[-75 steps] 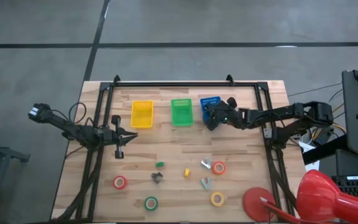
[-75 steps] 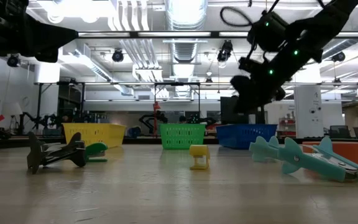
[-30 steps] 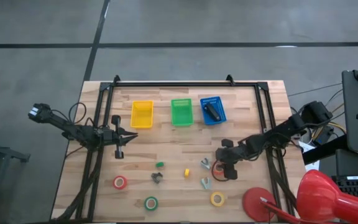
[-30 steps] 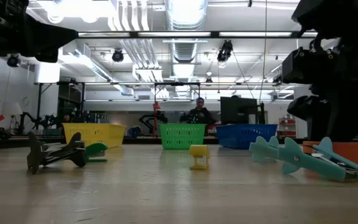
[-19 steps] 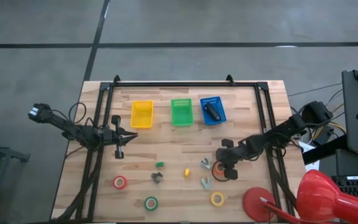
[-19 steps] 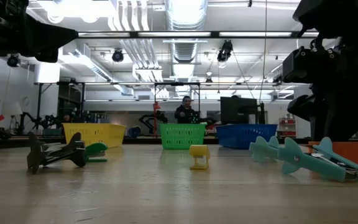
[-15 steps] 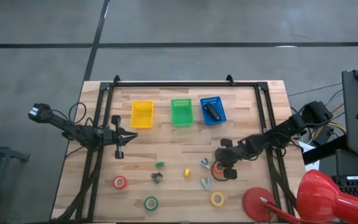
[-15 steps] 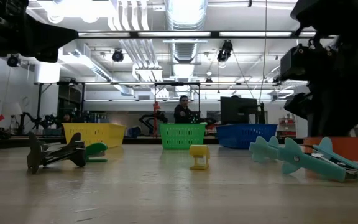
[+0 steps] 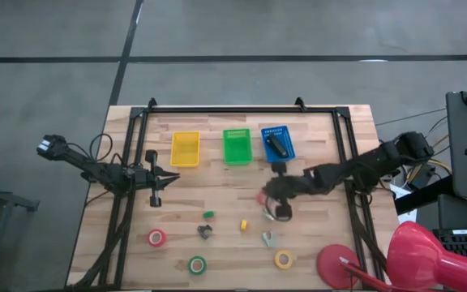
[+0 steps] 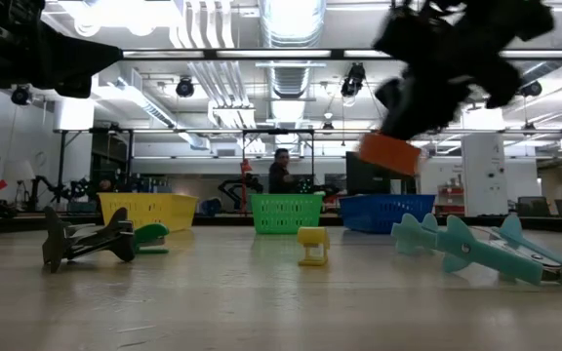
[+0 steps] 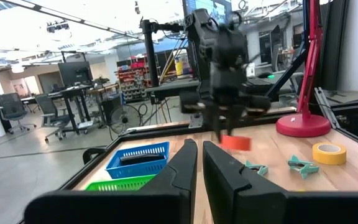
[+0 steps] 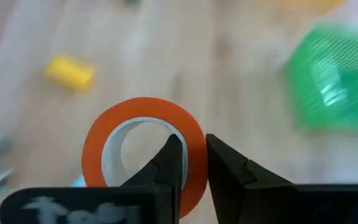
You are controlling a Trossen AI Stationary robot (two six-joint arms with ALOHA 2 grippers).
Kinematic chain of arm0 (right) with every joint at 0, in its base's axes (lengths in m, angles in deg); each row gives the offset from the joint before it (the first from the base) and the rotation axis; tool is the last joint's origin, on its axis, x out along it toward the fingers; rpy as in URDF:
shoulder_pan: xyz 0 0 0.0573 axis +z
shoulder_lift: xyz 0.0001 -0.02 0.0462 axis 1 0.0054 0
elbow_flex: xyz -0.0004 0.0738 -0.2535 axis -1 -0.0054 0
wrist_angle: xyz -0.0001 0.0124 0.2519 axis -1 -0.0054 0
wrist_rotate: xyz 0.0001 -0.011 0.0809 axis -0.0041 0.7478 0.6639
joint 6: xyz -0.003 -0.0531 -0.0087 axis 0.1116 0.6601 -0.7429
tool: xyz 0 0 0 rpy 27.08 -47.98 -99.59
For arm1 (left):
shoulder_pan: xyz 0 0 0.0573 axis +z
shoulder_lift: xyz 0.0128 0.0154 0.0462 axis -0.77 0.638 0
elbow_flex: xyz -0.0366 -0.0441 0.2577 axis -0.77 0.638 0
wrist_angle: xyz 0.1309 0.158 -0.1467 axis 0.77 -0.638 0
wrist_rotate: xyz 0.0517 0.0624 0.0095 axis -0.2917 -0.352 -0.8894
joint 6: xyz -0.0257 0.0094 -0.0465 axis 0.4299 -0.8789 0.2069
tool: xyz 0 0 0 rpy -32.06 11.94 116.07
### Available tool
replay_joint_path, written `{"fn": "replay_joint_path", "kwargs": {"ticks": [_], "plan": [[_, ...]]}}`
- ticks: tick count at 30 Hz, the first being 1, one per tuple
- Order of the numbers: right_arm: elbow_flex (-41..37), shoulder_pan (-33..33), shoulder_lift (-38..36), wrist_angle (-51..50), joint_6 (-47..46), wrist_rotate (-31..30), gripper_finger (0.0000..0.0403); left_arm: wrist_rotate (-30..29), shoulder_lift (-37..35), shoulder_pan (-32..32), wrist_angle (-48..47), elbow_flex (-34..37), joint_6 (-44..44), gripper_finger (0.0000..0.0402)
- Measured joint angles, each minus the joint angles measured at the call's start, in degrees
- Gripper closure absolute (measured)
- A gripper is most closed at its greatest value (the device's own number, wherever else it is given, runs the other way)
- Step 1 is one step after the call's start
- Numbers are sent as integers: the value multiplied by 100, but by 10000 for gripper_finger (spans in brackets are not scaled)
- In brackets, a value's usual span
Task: Pick and place Stapler, Stapler remover, tape
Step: Put the orange tape into the green bin
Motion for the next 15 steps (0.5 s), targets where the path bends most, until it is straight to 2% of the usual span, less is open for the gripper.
{"fn": "replay_joint_path", "kwargs": {"ticks": [4,10,15], "plan": [[288,-543,0,581,802,-53,349,0,0,-1,0,-2,0,371],[416,-1420,2,1515,1319,30,349,0,0,-1,0,-2,0,371],[421,-2137,6,2286,1160,678,349,0,-1,-1,0,0,0,371]]}}
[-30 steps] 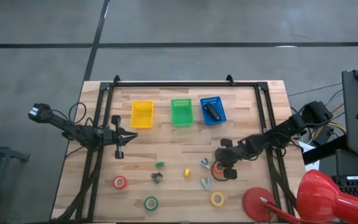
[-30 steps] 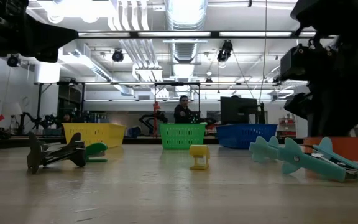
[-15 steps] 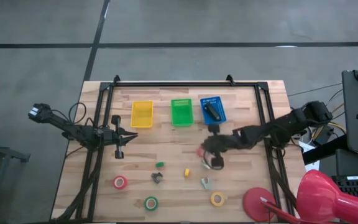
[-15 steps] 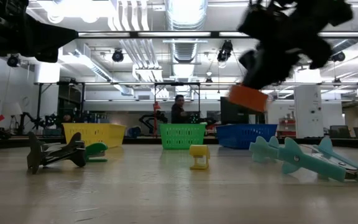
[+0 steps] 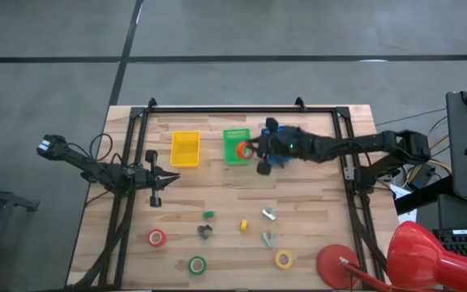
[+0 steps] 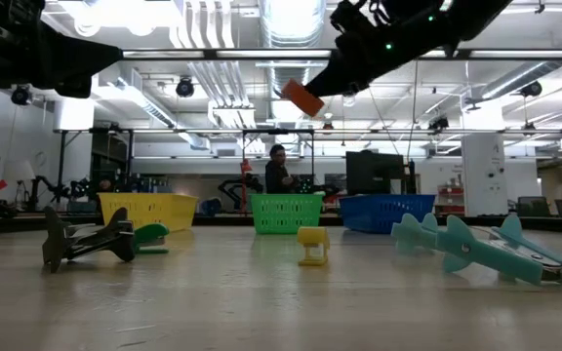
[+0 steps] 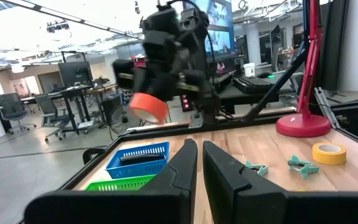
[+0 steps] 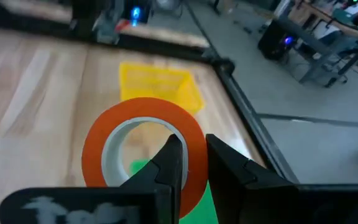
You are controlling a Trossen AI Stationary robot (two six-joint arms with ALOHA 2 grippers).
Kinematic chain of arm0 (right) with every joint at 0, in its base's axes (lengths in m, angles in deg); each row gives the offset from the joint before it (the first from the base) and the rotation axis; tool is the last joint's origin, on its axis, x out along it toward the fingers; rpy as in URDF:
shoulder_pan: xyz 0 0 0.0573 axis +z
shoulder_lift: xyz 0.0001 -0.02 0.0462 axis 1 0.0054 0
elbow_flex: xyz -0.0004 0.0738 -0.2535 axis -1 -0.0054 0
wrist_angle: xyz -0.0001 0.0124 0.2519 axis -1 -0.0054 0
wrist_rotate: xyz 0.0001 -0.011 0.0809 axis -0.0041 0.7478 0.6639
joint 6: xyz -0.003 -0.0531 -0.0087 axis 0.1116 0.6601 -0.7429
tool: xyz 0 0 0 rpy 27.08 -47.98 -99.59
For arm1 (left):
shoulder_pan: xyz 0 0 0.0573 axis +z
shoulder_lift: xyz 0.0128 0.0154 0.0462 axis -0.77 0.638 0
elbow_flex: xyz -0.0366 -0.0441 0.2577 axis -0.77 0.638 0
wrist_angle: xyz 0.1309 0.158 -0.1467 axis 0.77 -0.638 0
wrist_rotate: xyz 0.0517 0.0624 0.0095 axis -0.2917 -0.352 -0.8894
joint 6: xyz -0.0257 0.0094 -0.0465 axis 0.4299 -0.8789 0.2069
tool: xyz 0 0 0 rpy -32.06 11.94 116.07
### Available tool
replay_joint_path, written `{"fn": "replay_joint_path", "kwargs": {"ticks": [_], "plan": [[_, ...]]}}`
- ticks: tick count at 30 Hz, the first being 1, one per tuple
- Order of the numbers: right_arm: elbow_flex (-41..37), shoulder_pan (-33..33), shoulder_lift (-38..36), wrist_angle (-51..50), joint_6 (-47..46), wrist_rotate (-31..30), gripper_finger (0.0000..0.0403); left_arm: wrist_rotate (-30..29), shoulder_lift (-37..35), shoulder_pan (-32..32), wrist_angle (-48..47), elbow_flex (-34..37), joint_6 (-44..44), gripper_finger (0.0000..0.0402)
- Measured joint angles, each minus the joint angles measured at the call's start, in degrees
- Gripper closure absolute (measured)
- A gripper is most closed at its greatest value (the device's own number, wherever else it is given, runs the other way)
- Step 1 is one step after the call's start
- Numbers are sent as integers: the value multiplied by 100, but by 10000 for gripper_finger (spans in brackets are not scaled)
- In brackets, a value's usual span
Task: Pick and place Stapler, Stapler remover, tape
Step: Put the orange tape into the green bin
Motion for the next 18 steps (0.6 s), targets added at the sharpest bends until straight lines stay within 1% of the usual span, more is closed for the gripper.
{"fn": "replay_joint_path", "kwargs": {"ticks": [2,4,6,10,14,18], "plan": [[0,-225,75,301,-122,207,349,0,-2,1,0,-2,0,371],[-2,-406,170,444,-173,229,349,0,0,1,0,0,0,371],[3,-556,370,700,-250,231,349,0,1,0,0,-1,0,371],[195,-806,920,781,-445,226,349,0,1,0,0,-2,0,371],[590,-988,1491,723,-448,148,349,-2,1,-1,-1,-2,0,371],[1050,-1155,1940,77,-447,-102,349,0,-1,0,-1,0,0,371]]}}
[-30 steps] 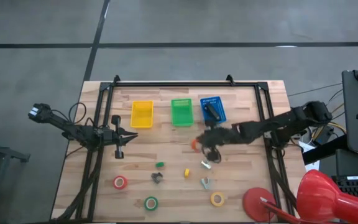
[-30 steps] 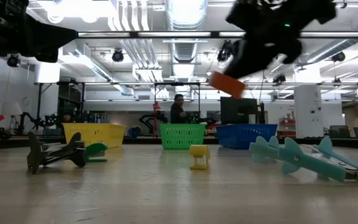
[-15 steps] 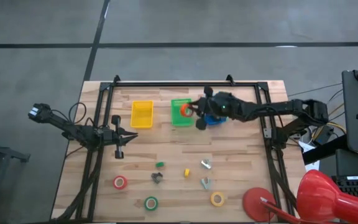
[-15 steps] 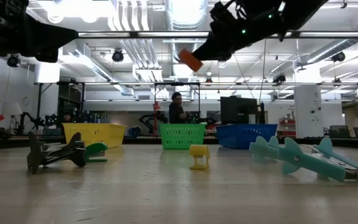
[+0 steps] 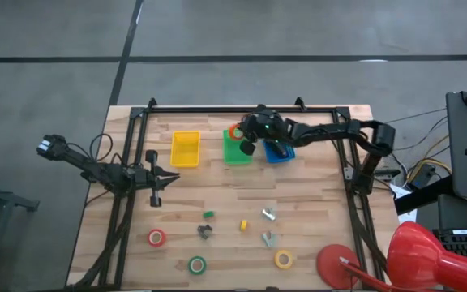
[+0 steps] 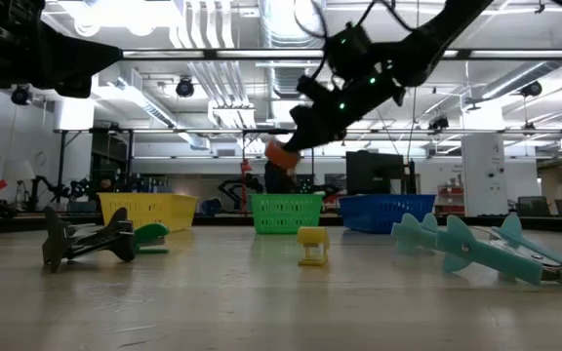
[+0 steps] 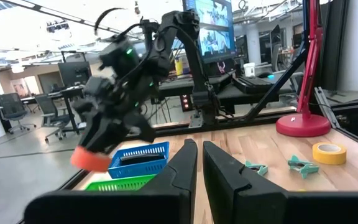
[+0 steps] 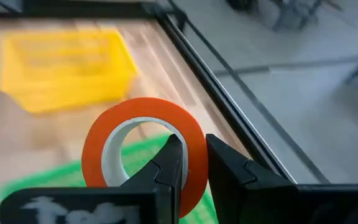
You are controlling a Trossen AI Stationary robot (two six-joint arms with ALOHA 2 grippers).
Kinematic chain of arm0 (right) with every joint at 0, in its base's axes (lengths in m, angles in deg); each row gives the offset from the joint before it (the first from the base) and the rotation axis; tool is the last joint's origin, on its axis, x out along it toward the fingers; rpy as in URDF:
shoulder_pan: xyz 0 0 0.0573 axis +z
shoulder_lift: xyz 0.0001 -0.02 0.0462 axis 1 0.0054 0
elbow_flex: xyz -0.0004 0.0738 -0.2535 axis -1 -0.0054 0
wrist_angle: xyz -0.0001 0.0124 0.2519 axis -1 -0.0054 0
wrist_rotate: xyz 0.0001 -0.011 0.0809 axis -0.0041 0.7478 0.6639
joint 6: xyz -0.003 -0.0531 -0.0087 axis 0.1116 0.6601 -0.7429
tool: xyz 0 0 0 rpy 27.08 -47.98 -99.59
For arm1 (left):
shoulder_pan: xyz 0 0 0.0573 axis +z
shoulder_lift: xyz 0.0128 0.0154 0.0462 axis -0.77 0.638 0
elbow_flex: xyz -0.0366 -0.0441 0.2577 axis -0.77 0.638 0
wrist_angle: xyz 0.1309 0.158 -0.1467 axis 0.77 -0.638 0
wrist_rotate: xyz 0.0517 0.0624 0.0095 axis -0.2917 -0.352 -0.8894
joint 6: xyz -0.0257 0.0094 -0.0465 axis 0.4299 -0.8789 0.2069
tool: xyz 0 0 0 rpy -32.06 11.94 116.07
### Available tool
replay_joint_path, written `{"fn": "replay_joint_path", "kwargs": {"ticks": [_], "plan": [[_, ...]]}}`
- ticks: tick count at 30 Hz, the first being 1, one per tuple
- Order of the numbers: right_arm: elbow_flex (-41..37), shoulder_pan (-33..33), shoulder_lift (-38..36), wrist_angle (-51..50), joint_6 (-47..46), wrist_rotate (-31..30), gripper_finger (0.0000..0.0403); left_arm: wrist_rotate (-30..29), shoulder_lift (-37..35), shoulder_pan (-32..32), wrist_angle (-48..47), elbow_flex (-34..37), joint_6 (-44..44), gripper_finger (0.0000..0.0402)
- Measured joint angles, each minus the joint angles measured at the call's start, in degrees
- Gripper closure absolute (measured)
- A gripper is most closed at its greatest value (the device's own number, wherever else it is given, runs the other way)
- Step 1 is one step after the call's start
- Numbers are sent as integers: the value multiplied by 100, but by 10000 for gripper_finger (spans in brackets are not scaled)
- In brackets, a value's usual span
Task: Pick and place Stapler, Stapler remover, tape
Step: Put the orange tape into the green bin
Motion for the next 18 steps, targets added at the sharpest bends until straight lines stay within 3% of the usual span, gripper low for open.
{"fn": "replay_joint_path", "kwargs": {"ticks": [8,18], "plan": [[649,-84,644,-985,-130,116,349,0,0,-1,1,-1,0,371],[907,-153,1070,-1273,-285,134,348,0,0,-1,-1,0,0,371]]}}
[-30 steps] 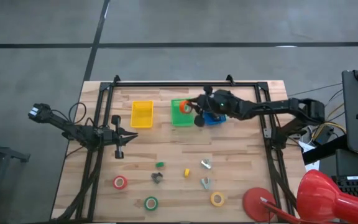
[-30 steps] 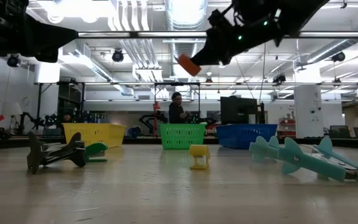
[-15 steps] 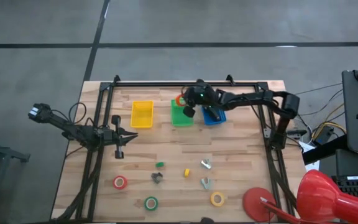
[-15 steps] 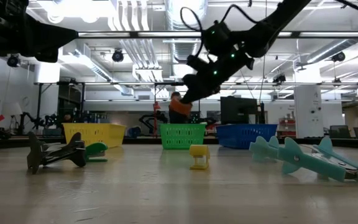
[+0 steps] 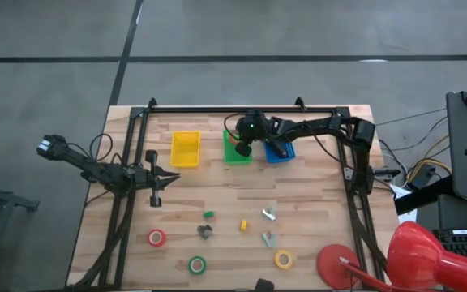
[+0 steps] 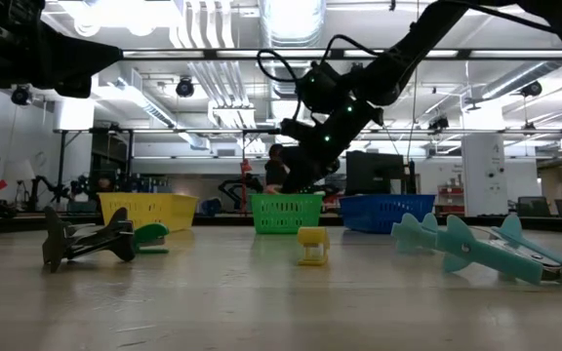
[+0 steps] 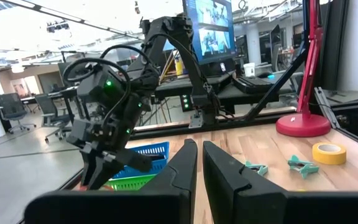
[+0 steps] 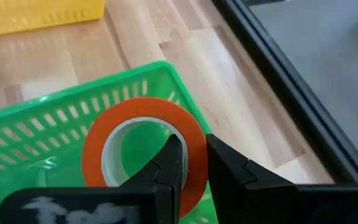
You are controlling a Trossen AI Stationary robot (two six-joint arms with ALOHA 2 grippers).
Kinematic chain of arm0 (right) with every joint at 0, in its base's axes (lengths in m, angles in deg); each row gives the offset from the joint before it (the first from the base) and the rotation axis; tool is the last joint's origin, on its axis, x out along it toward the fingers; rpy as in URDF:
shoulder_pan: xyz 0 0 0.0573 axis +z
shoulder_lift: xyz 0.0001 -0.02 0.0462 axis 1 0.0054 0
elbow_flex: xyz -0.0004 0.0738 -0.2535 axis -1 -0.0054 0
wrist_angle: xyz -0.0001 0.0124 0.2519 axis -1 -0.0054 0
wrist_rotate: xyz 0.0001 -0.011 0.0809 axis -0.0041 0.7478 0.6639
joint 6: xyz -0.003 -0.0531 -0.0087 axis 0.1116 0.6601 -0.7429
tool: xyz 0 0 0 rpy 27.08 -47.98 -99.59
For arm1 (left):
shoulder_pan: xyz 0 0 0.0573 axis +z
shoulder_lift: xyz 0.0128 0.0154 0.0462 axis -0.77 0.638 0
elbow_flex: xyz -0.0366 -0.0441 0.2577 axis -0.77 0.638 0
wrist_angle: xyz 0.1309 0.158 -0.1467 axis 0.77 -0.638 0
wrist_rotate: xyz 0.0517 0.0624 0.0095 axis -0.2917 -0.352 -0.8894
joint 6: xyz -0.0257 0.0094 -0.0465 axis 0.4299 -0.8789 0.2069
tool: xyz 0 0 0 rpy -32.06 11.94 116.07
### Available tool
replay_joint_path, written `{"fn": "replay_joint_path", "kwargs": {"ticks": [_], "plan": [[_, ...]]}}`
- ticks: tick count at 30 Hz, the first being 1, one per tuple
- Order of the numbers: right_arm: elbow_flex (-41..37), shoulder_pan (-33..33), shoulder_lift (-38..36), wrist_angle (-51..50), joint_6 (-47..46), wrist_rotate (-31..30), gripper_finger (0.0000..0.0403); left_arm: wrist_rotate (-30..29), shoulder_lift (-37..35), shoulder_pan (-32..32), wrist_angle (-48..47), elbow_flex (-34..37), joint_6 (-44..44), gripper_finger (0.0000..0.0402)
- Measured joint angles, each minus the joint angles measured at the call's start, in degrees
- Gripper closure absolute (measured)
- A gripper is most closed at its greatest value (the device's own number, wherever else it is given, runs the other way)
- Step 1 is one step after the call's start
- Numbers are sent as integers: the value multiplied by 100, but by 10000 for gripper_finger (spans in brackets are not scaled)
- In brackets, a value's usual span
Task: Pick and place Stapler, Stapler remover, tape
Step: Put the orange tape into the green bin, then put the yellow tape into the green bin
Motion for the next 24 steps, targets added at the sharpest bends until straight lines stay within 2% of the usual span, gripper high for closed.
{"fn": "replay_joint_path", "kwargs": {"ticks": [7,17,24], "plan": [[-30,5,-44,-172,-20,11,341,0,1,2,2,0,0,371],[17,17,-229,-297,-63,9,250,0,1,1,0,-1,-1,371],[-9,77,-533,-562,-61,11,210,-2,1,0,2,-2,0,371]]}}
